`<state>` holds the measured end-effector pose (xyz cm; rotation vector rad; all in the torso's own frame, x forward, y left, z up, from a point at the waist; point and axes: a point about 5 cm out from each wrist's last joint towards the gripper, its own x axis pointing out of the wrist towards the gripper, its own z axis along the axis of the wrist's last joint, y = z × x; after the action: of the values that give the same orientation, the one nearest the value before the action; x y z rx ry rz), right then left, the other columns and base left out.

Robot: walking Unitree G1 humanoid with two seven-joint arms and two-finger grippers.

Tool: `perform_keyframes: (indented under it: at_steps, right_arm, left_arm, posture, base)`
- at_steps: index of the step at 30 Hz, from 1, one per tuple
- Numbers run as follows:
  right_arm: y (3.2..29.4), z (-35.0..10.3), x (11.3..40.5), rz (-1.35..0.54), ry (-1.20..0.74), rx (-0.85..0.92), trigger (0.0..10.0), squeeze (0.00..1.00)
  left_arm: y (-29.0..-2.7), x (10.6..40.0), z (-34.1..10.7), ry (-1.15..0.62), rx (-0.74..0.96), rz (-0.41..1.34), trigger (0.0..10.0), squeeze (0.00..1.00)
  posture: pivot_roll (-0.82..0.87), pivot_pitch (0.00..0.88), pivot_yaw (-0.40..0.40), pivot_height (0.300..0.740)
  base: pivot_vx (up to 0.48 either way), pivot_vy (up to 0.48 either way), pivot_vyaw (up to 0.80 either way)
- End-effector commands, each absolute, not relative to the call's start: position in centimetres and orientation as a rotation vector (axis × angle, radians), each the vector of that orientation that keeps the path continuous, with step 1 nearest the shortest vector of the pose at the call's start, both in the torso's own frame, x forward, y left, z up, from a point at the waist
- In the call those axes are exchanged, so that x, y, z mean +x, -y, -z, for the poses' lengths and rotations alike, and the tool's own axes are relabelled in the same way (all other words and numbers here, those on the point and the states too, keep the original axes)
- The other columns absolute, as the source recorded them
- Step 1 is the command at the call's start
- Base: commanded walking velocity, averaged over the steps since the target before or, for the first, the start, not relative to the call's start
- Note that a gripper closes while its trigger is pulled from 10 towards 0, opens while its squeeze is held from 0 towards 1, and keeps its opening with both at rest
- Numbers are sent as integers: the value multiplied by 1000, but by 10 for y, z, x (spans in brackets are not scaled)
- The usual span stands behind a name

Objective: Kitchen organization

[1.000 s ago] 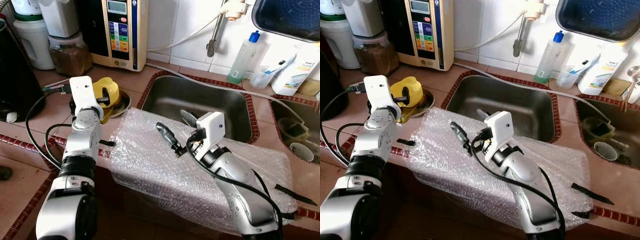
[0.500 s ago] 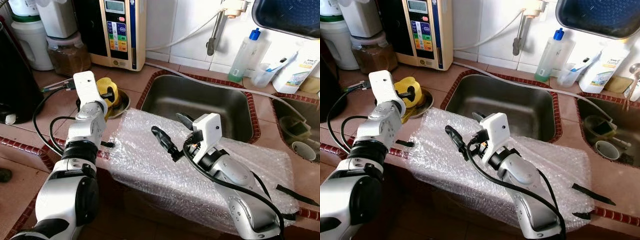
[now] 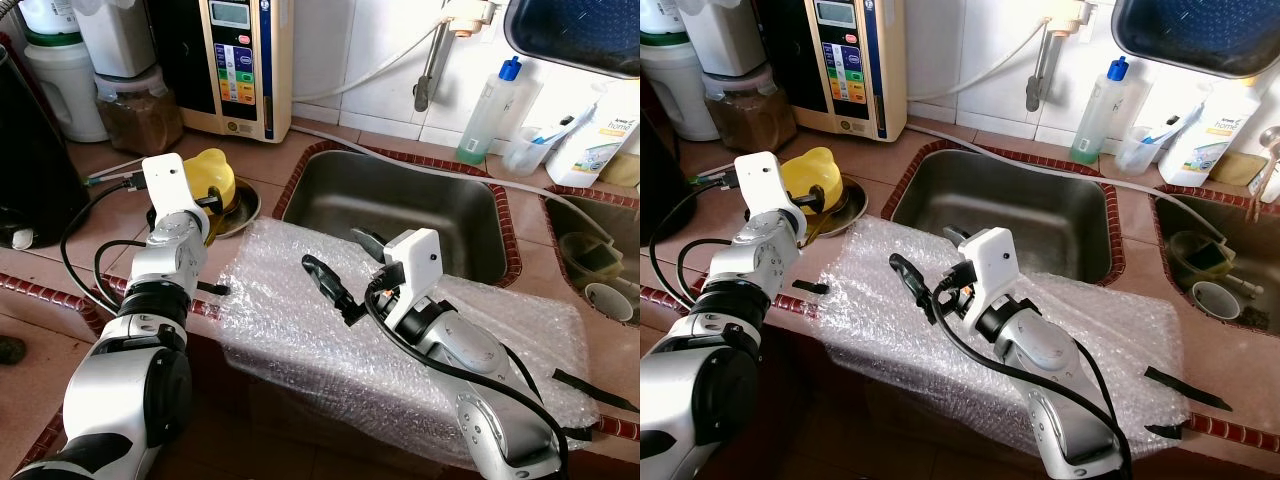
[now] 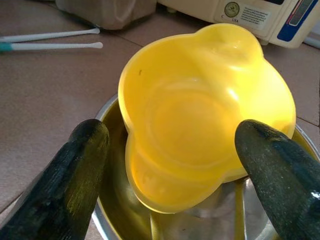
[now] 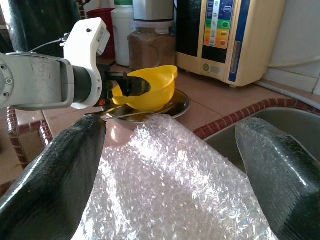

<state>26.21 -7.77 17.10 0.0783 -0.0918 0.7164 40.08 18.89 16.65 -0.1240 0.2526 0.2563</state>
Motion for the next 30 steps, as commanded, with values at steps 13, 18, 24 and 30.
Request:
perform_keyframes:
  at_steps: [13, 18, 24, 30]
  right_arm:
    - [78, -175, 265, -716, 102, 65, 10000, 1000]
    - [78, -174, 266, -715, 101, 62, 10000, 1000]
    - [79, -174, 267, -714, 99, 57, 10000, 1000]
    - [79, -173, 269, -716, 99, 55, 10000, 1000]
  left_arm:
    - [-189, 400, -161, -308, -208, -260, 0, 0]
    - [-190, 400, -160, -315, -229, -260, 0, 0]
    - [-190, 399, -157, -321, -251, -260, 0, 0]
    - [-190, 398, -156, -319, -272, -265, 0, 0]
  posture:
    - [9, 0, -22, 740]
    - [7, 0, -25, 740]
    - [5, 0, -30, 740]
    - [9, 0, -34, 740]
  base:
    - [0, 0, 0]
    - [0, 0, 0]
    - [0, 0, 0]
    - [0, 0, 0]
